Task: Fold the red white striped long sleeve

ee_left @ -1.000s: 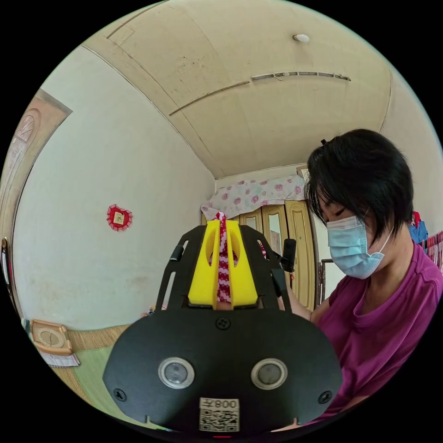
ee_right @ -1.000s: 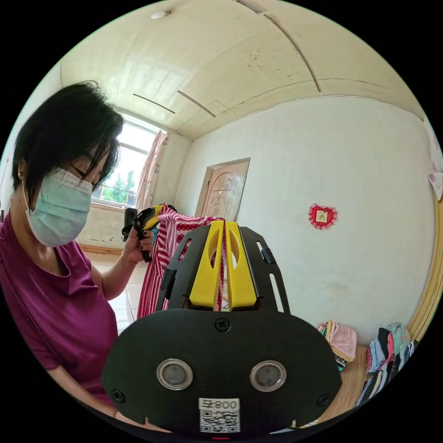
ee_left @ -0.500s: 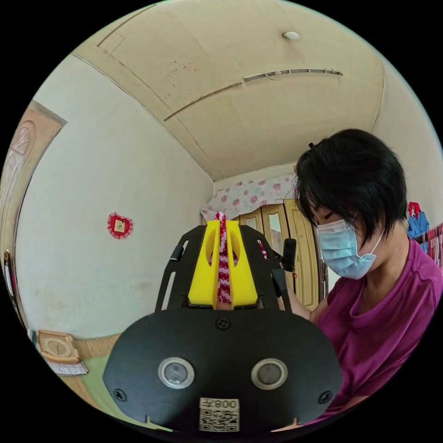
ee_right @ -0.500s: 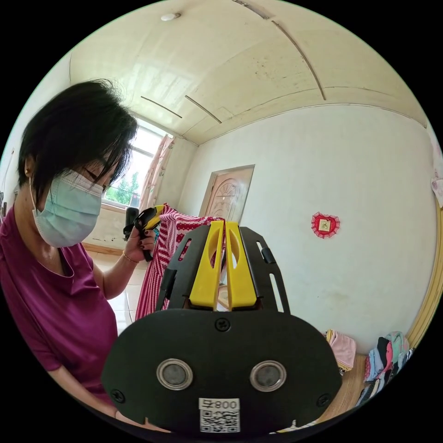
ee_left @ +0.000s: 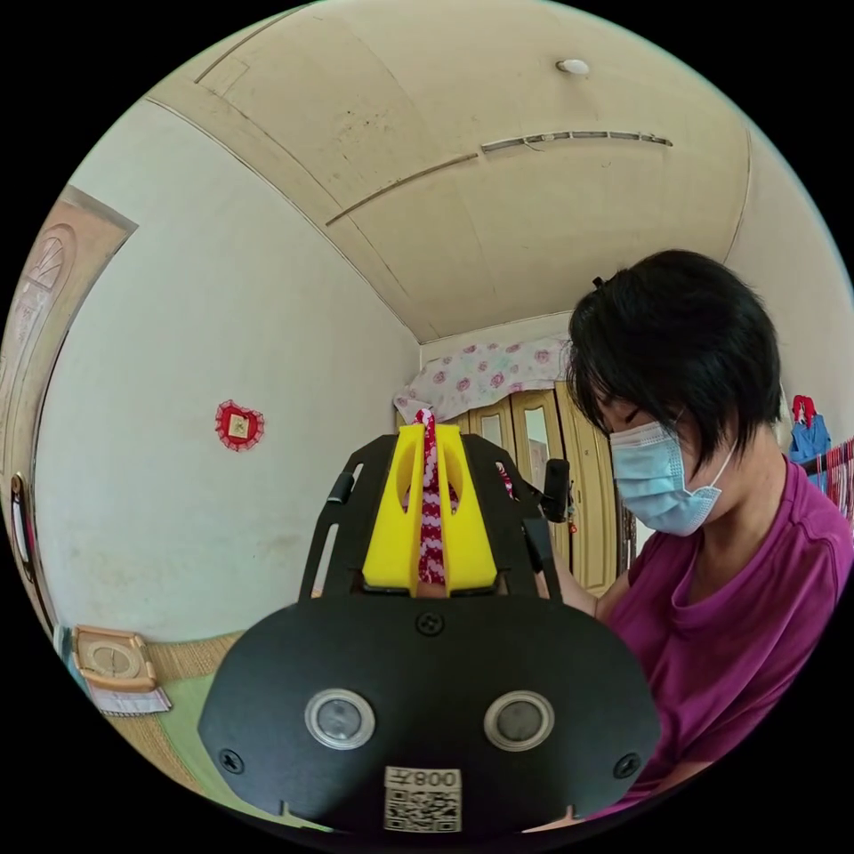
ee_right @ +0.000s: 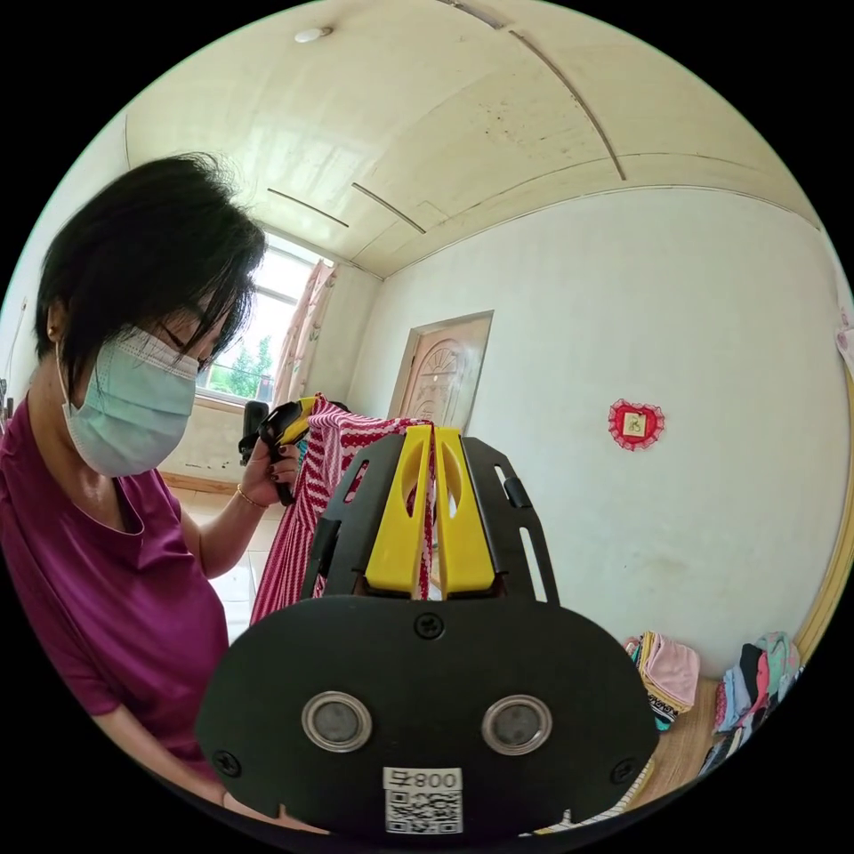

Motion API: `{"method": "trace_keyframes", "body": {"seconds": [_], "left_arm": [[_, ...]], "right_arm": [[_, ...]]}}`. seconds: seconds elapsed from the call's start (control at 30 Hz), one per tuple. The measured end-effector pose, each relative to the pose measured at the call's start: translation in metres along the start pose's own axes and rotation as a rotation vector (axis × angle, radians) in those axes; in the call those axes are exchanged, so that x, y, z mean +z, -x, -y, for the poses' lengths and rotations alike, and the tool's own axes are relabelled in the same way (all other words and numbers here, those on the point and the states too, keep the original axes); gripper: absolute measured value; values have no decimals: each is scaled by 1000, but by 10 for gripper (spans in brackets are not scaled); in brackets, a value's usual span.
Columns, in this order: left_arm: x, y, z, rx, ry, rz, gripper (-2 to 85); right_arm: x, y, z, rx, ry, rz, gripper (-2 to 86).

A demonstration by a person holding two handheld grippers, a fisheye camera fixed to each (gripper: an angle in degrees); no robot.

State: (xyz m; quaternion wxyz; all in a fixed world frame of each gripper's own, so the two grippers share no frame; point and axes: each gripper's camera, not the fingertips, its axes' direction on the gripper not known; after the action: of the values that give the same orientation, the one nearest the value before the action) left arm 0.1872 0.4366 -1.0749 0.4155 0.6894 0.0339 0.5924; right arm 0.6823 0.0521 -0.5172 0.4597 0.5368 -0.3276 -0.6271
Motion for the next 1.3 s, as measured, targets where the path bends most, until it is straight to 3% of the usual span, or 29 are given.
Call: {"method": "trace_keyframes", "body": {"seconds": [0.37, 0.73, 0.87, 1.03, 1.2, 1.3], "left_arm": [[11, 28, -66, 21, -3, 33, 22], [70, 118, -178, -62, 87, 125, 23], [120, 191, -246, -163, 206, 217, 25], [197, 303, -356, -298, 440, 388, 33], [261, 456, -561, -678, 813, 474, 64], [252, 483, -675, -818, 960, 548, 74]], "right_arm": [[118, 12, -16, -1, 24, 8, 1], [331, -23, -64, 85, 160, -36, 1], [433, -66, -99, 178, 266, -44, 2], [629, -151, -194, 347, 513, -61, 7], [812, -221, -344, 565, 876, -85, 25], [880, -236, -451, 739, 1055, -85, 42]]}}
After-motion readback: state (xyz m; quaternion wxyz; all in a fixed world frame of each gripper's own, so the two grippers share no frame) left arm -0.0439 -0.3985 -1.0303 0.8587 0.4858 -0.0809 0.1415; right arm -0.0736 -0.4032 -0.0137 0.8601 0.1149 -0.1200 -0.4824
